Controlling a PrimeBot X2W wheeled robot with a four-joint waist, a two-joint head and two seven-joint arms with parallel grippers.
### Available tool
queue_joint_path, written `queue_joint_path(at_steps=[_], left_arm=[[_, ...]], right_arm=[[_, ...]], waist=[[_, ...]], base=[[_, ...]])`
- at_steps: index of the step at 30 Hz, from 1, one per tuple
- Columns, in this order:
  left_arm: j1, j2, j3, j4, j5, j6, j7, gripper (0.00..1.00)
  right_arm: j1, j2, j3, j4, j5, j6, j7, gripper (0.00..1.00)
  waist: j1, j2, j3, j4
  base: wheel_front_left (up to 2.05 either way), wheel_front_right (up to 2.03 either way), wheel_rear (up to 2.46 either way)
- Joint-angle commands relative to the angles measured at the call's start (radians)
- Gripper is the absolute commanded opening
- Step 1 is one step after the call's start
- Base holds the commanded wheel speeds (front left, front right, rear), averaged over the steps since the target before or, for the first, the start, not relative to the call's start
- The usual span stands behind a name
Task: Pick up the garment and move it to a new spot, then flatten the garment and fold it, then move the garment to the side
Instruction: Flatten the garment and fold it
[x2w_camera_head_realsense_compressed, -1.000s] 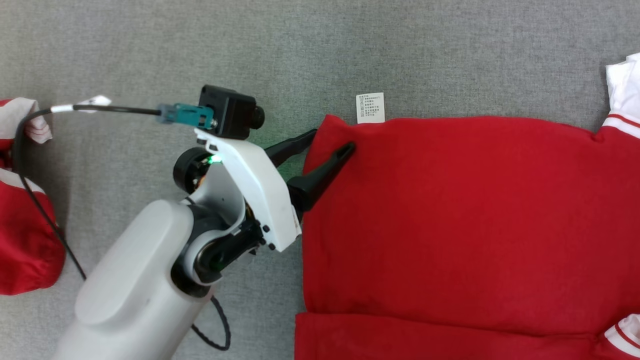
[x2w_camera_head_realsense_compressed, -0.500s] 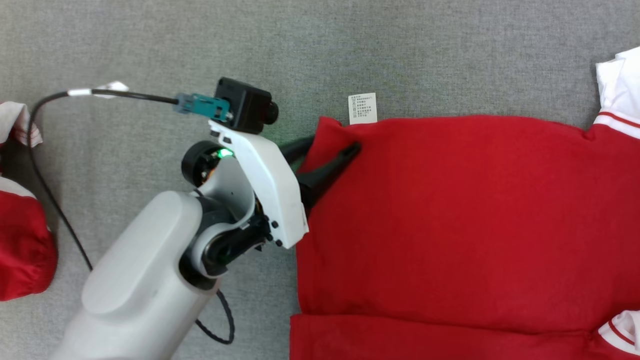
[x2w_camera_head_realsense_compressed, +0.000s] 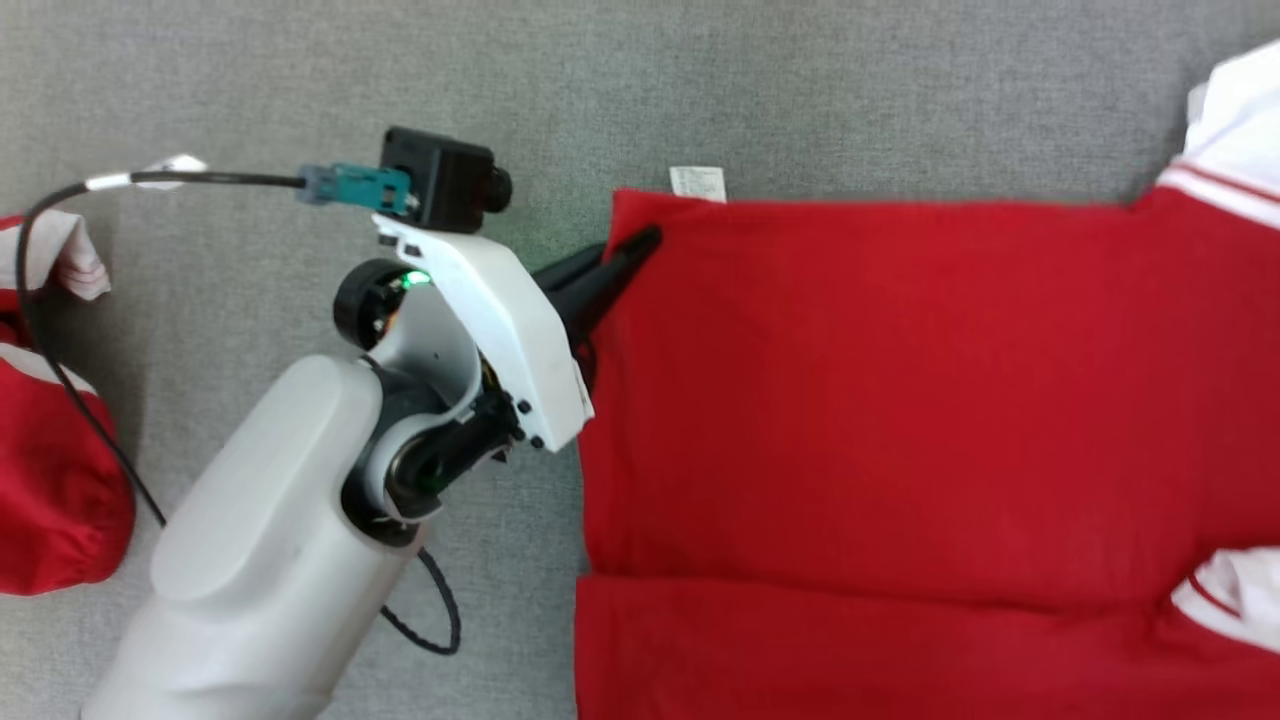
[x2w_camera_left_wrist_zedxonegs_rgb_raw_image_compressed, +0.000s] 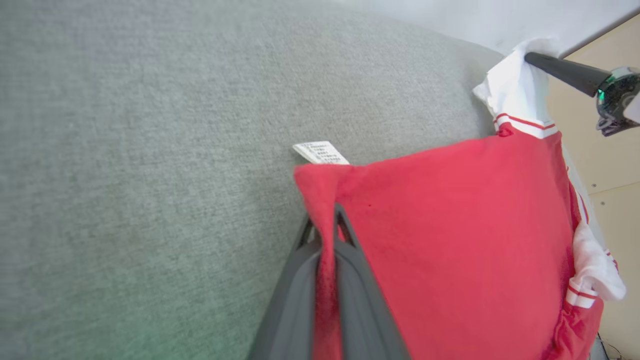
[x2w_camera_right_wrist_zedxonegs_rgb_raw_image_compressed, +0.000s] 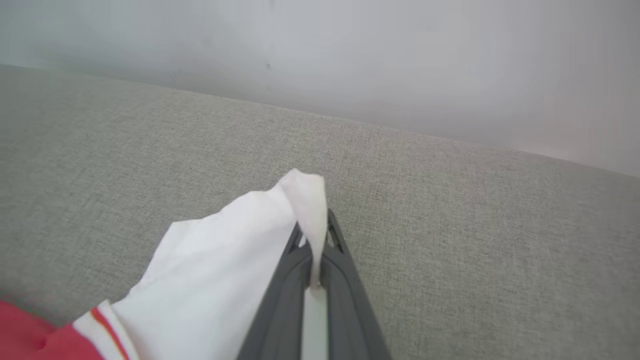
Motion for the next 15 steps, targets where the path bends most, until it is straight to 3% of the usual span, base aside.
queue_joint_path(at_steps=[1, 7, 15], left_arm=[[-0.011, 0.002, 0.01, 0.003, 0.006, 0.003, -0.011, 0.0], [0.015, -0.014, 0.033, -0.012, -0.011, 0.011, -0.054, 0.0], [0.141, -0.011, 0.049, -0.107, -0.018, 0.021, -0.144, 0.0]], right_arm=[[-0.015, -0.005, -0.002, 0.007, -0.003, 0.0, -0.011, 0.0], [0.021, -0.022, 0.003, 0.006, 0.048, 0.0, -0.089, 0.0], [0.226, -0.066, 0.003, -0.112, 0.147, 0.0, -0.24, 0.0]], waist=[[0.0, 0.0, -0.006, -0.003], [0.0, 0.0, -0.038, -0.018], [0.0, 0.0, -0.098, -0.055]], base=[[0.0, 0.0, 0.0], [0.0, 0.0, 0.0], [0.0, 0.0, 0.0]])
